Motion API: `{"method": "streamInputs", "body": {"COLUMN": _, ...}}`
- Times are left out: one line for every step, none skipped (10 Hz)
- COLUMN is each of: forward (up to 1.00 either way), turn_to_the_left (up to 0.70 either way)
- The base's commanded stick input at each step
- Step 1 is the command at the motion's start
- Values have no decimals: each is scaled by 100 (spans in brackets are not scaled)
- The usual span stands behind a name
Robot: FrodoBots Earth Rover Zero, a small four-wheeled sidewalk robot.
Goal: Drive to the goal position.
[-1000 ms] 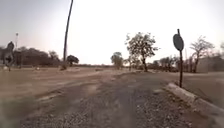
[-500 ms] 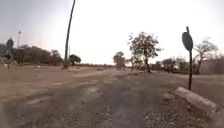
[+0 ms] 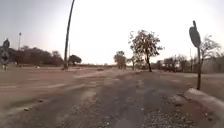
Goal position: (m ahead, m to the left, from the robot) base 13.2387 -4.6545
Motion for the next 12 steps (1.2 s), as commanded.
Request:
{"method": "streamInputs", "body": {"forward": 70, "turn_to_the_left": 0}}
{"method": "streamInputs", "body": {"forward": 70, "turn_to_the_left": 0}}
{"method": "streamInputs", "body": {"forward": 70, "turn_to_the_left": 0}}
{"method": "streamInputs", "body": {"forward": 70, "turn_to_the_left": 0}}
{"method": "streamInputs", "body": {"forward": 70, "turn_to_the_left": 0}}
{"method": "streamInputs", "body": {"forward": 70, "turn_to_the_left": 0}}
{"method": "streamInputs", "body": {"forward": 70, "turn_to_the_left": 0}}
{"method": "streamInputs", "body": {"forward": 70, "turn_to_the_left": 0}}
{"method": "streamInputs", "body": {"forward": 70, "turn_to_the_left": 0}}
{"method": "streamInputs", "body": {"forward": 70, "turn_to_the_left": 0}}
{"method": "streamInputs", "body": {"forward": 70, "turn_to_the_left": 0}}
{"method": "streamInputs", "body": {"forward": 70, "turn_to_the_left": 0}}
